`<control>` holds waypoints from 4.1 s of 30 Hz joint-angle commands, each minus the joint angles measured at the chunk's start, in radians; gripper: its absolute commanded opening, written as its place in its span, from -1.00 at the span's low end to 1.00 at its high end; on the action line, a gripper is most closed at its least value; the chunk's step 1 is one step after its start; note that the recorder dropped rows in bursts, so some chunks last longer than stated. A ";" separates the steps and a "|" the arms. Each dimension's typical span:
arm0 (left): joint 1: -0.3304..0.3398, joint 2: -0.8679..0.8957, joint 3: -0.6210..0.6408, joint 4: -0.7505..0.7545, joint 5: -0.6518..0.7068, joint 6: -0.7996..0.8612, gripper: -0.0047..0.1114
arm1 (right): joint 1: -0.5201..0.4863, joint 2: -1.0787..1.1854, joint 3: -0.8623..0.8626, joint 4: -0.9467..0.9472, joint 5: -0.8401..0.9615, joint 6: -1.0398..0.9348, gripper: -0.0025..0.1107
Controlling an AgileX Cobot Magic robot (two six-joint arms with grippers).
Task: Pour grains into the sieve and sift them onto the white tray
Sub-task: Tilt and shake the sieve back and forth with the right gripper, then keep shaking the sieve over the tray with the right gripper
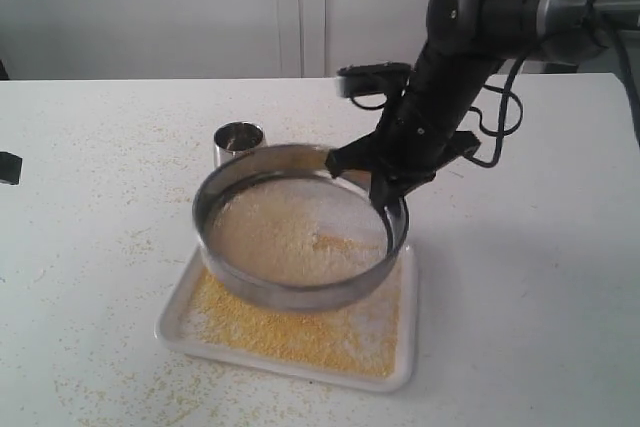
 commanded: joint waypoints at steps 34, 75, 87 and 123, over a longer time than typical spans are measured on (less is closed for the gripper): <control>0.004 -0.007 0.008 -0.003 0.001 0.000 -0.92 | 0.004 -0.021 0.106 0.209 -0.129 -0.519 -0.96; 0.004 -0.007 0.008 -0.003 -0.001 0.000 -0.92 | 0.044 -0.055 0.119 0.056 -0.179 -0.176 -0.96; 0.004 -0.007 0.008 -0.003 -0.001 0.000 -0.92 | 0.066 -0.054 0.119 0.012 -0.129 -0.381 -0.96; 0.004 -0.007 0.008 -0.003 -0.001 0.000 -0.92 | 0.073 -0.065 0.145 0.025 -0.084 -0.431 -0.96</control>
